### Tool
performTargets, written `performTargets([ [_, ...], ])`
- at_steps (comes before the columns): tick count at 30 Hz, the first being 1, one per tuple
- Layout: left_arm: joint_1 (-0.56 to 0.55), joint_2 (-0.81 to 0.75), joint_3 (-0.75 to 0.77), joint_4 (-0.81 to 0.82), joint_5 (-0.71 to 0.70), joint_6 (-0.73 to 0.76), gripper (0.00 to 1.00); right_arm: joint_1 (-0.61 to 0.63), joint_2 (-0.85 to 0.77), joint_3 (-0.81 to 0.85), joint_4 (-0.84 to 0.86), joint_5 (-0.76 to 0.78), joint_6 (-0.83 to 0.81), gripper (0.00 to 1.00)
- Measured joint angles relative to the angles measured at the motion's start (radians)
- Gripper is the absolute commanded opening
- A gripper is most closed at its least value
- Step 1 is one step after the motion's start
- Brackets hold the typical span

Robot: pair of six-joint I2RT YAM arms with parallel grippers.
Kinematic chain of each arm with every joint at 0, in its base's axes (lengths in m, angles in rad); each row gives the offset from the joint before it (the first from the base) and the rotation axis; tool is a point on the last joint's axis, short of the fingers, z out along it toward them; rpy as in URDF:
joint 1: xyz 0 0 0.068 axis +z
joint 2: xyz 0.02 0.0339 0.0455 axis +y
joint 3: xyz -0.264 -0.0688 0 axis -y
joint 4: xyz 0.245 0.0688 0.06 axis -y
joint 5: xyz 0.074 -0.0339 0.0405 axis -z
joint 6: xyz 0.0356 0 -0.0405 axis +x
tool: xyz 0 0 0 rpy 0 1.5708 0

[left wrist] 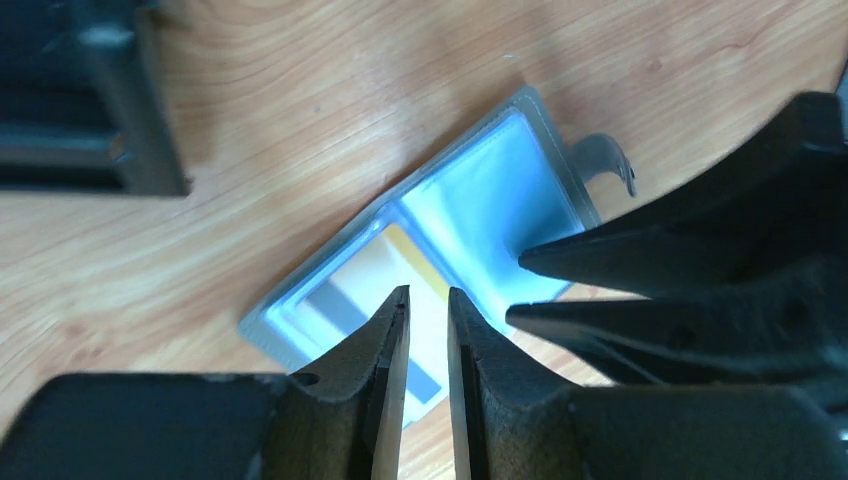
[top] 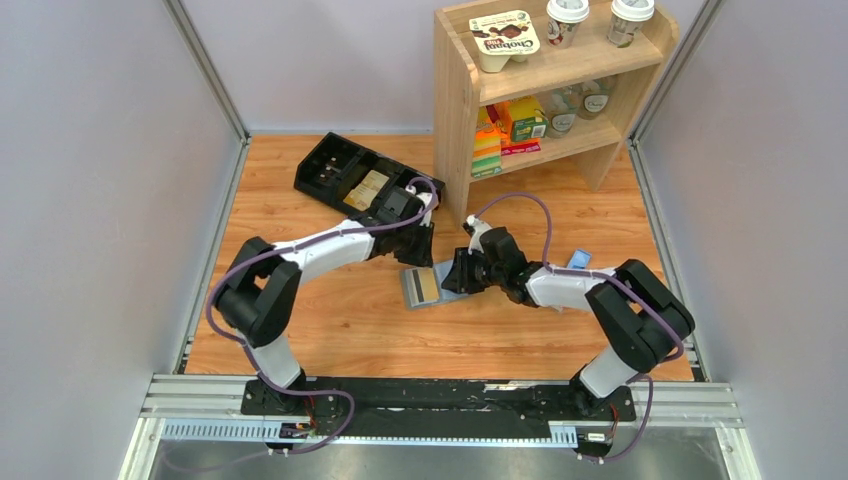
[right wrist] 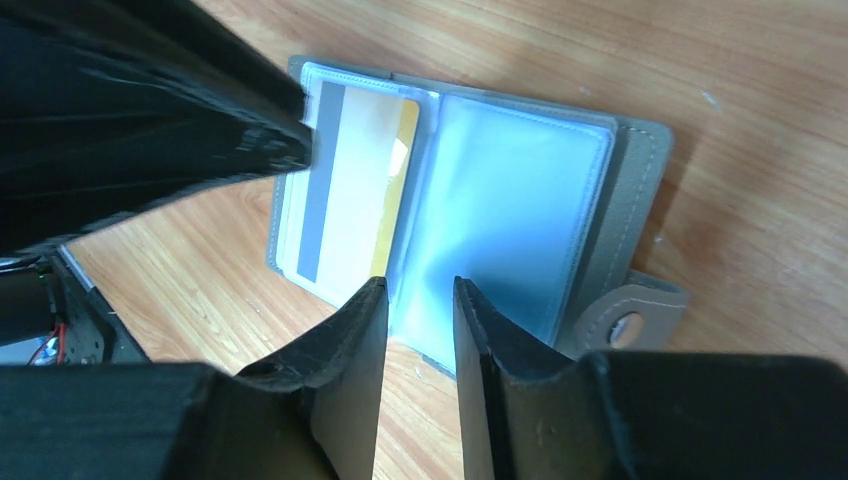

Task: Take the credit cards out of the card holder
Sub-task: Remove the credit card from the card holder.

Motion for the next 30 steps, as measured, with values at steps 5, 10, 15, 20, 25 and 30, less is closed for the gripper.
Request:
performTargets([
  [5,0.017,-0.13,-0.074,-0.003,-0.044,0.005,0.28,-0.009,0.017,0.0,0.033,-0.044,0.024,0.34],
  [10,0.025,-0.143,-0.132,-0.009,-0.044,0.011,0.26,-0.013,0.06,0.023,0.048,-0.082,0.043,0.34],
  [15,0.025,-0.126,-0.172,-0.036,-0.037,0.012,0.25,-0.019,0.114,0.051,0.07,-0.111,0.066,0.34],
  [20,0.025,-0.113,-0.172,-0.037,-0.037,0.022,0.25,-0.036,0.149,0.053,0.111,-0.151,0.092,0.34],
  [25,0.025,-0.087,-0.172,-0.038,-0.034,0.023,0.24,-0.048,0.174,0.053,0.148,-0.195,0.113,0.32],
  [30,0.025,-0.071,-0.172,-0.038,-0.034,0.024,0.23,-0.048,0.185,0.053,0.169,-0.228,0.129,0.26],
])
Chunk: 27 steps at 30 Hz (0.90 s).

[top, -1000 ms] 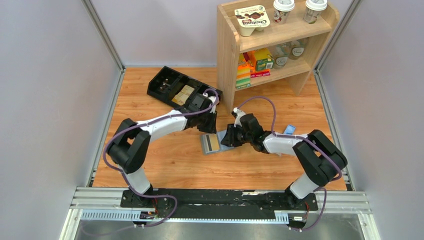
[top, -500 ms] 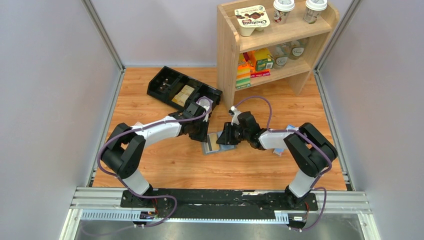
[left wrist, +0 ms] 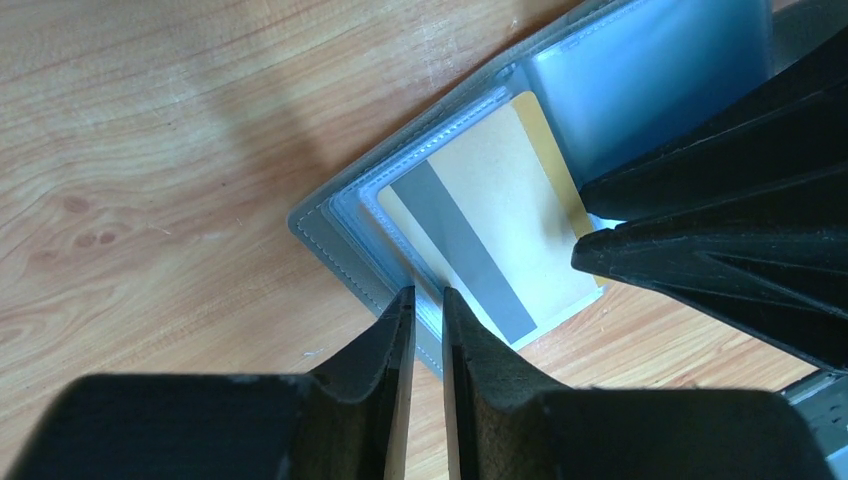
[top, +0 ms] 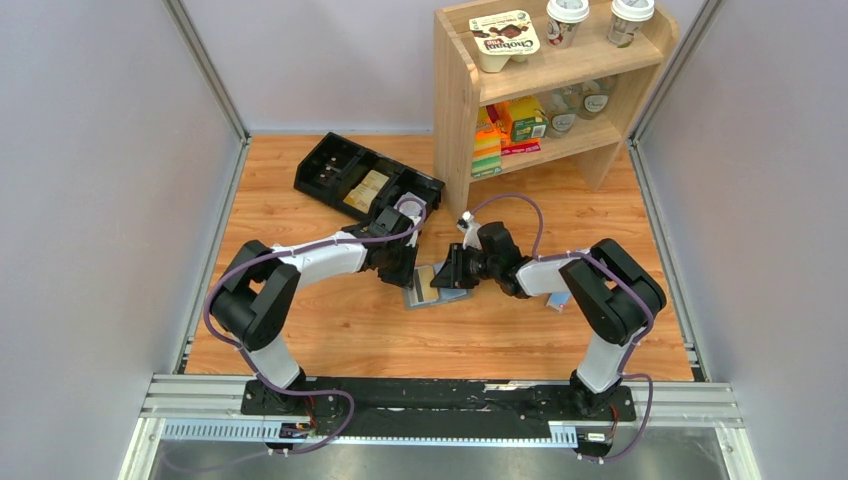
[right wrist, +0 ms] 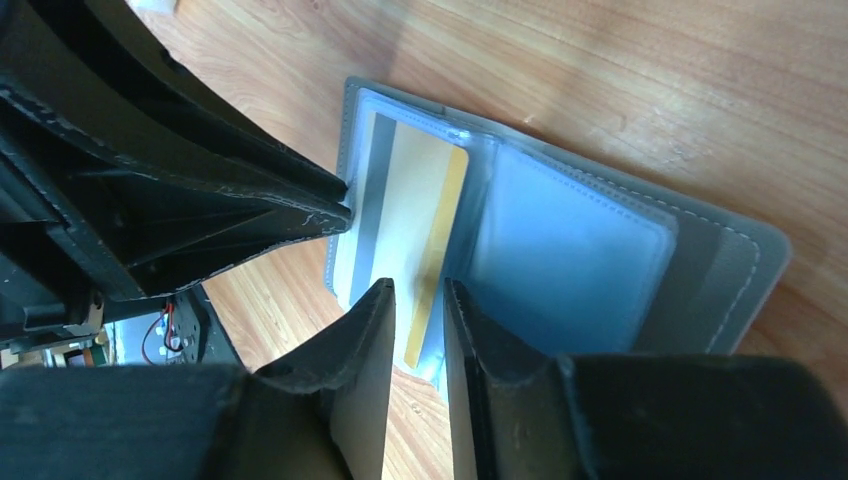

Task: Take the credit cards out of the card holder
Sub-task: Remove the credit card from the card holder.

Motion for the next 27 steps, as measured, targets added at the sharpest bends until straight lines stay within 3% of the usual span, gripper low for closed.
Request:
performTargets([
  [12,0.0,0.003,0.0,-0.004,0.0,0.003,0.2,-0.017,0.0,-0.001,0.079,-0.074,0.043,0.17],
  [27,0.004,0.01,0.01,-0.021,0.0,0.01,0.18,-0.036,0.099,0.033,0.161,-0.161,0.085,0.19],
])
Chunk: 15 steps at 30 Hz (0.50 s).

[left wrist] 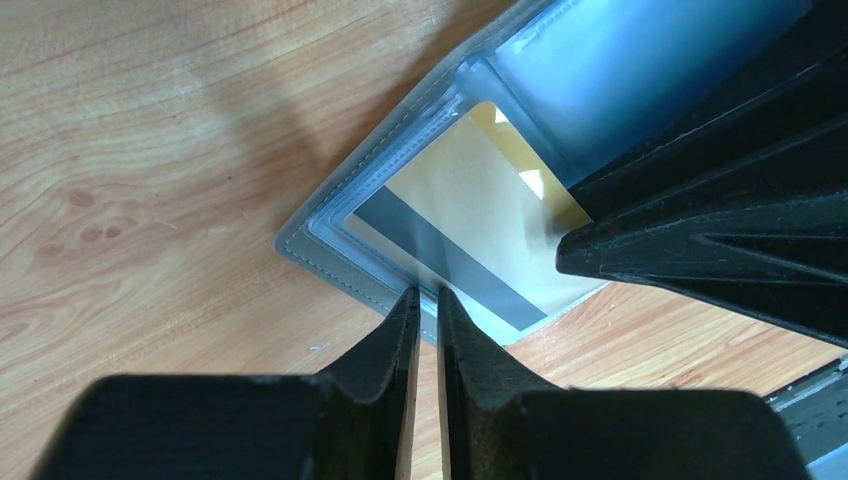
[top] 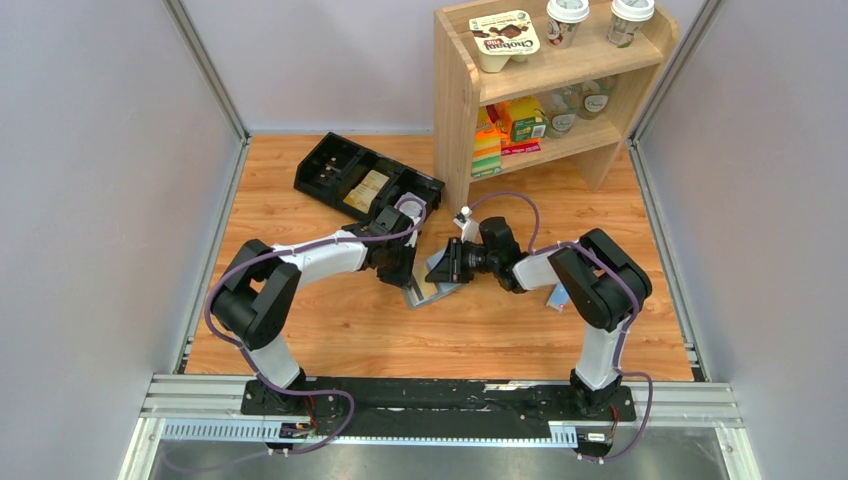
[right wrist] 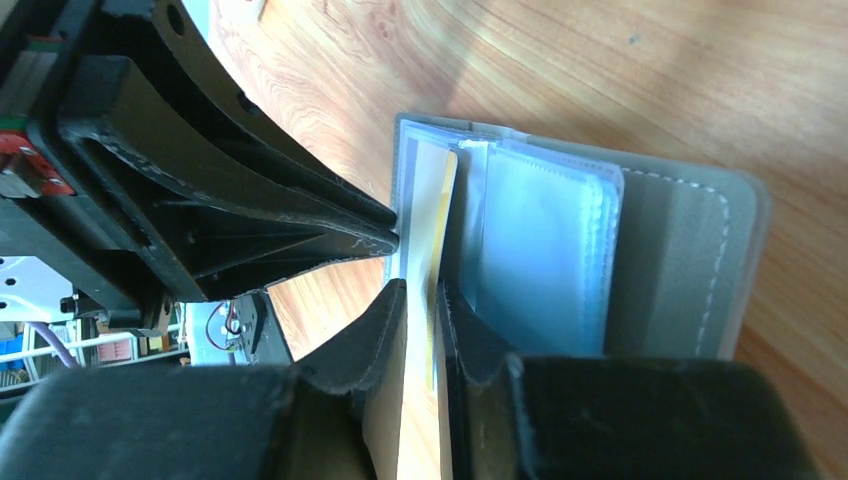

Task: Take the credit cards out of the card holder
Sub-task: Remove the credit card from the card holder.

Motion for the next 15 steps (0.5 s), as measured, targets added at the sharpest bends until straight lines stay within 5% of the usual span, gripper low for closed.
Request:
performTargets([
  [15,-0.007,0.006,0.005,-0.008,-0.011,0.01,0.14,-0.005,0.028,0.024,0.027,-0.055,0.03,0.16],
])
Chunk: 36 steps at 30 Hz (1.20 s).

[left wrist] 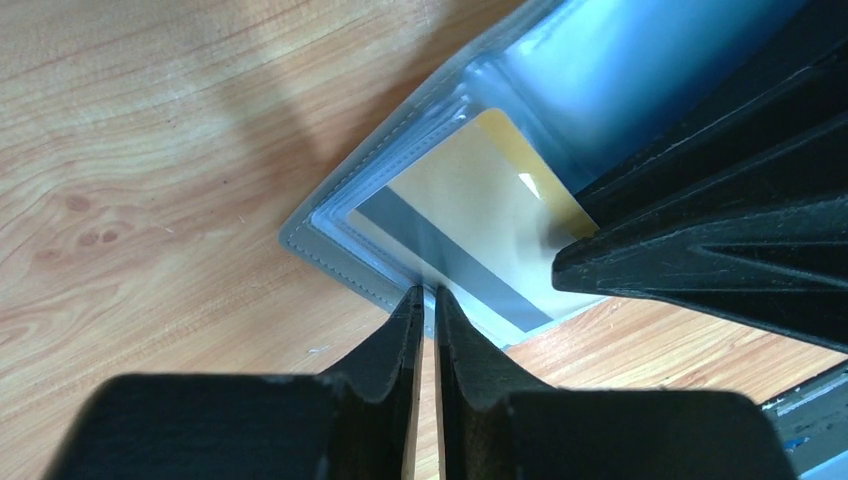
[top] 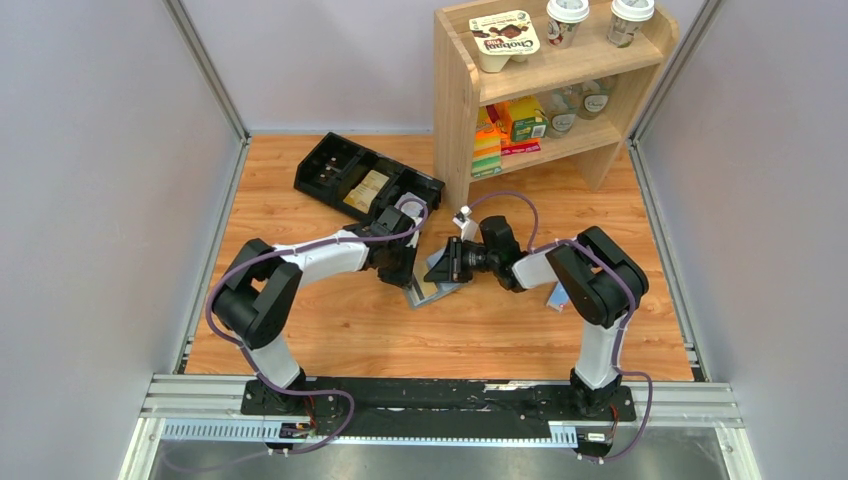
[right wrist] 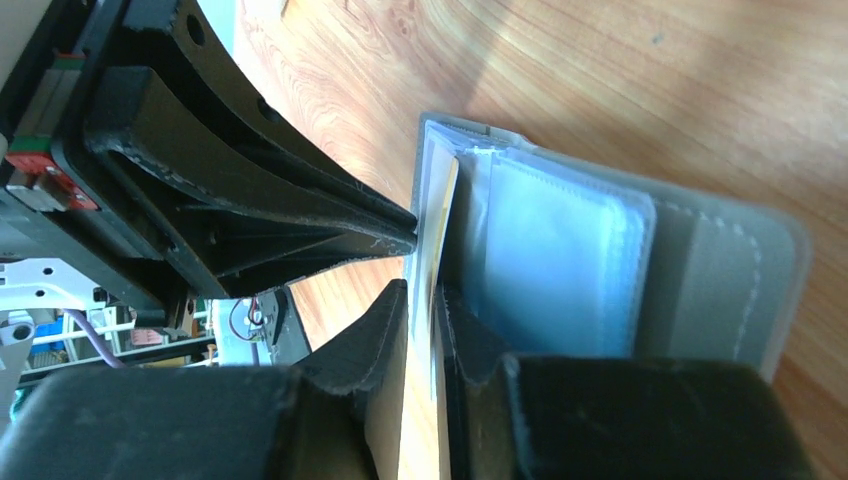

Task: Take the credit cards out of the card holder
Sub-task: Remove the credit card from the card holder.

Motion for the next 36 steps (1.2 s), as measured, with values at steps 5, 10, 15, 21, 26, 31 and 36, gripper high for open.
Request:
performTargets([
  [5,-0.004,0.008,0.005,0.003,0.0,-0.001,0.13,-0.019,0.0,-0.032,0.04,-0.028,0.028,0.12],
  [10,-0.004,0.02,0.008,0.001,-0.006,0.0,0.13,-0.04,0.0,-0.074,0.113,-0.047,0.066,0.1],
  [15,-0.005,0.02,0.008,0.001,-0.008,0.001,0.12,-0.064,0.0,-0.098,0.171,-0.072,0.099,0.04],
  [21,-0.005,0.021,0.009,0.001,-0.007,0.001,0.11,-0.09,0.0,-0.108,0.185,-0.091,0.108,0.02],
  [26,-0.005,0.021,0.009,0.002,-0.007,0.001,0.11,-0.112,0.0,-0.108,0.148,-0.094,0.079,0.0],
  [31,-0.005,0.021,0.008,0.008,-0.007,0.005,0.11,-0.131,-0.014,-0.108,0.071,-0.093,0.036,0.0],
  [36,-0.005,0.012,-0.002,0.02,-0.008,0.008,0.11,-0.142,-0.076,-0.107,-0.038,-0.067,-0.025,0.0],
])
